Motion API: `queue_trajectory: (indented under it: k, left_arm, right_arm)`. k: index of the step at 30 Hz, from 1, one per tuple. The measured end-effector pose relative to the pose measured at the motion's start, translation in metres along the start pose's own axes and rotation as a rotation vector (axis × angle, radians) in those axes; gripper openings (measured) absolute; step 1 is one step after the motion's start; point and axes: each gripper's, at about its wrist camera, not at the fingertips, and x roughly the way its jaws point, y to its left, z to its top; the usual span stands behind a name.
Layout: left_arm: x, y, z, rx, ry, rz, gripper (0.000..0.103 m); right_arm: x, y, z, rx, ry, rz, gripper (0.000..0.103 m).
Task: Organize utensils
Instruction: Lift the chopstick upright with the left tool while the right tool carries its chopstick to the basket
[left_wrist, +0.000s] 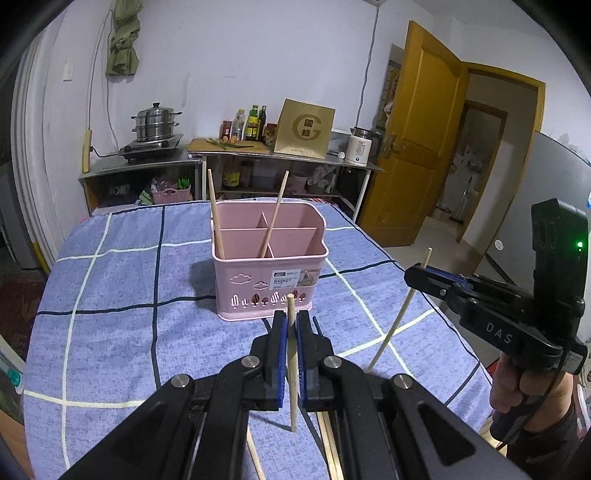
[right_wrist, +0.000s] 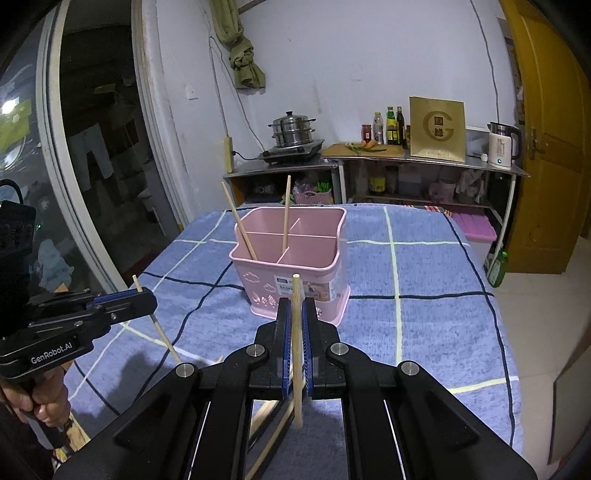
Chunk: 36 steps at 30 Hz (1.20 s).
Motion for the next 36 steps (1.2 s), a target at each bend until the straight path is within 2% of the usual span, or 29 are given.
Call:
queue_trajectory:
  k: [11, 17, 26, 36]
  left_arm:
    - [0.0, 0.006, 0.019, 0.006, -0.011, 0.005, 0.005]
    - [-0.007, 0.015, 0.05, -0.001, -0.058, 0.013, 0.005]
    - [-0.016, 0.032, 0.113, -0.029, -0.152, 0.033, 0.005]
    - [0.005, 0.047, 0.16, -0.027, -0.214, 0.053, 0.005]
  right_arm:
    - [-0.003, 0.004, 0.012, -0.009, -0.027, 0.019, 0.005]
    - [0.002, 0.011, 0.034, -0.022, -0.061, 0.034, 0.005]
    - [0.01, 0.014, 0.078, -0.002, -0.148, 0.066, 0.005]
    - [0.033, 0.015, 0.12, 0.024, -0.218, 0.067, 0.005]
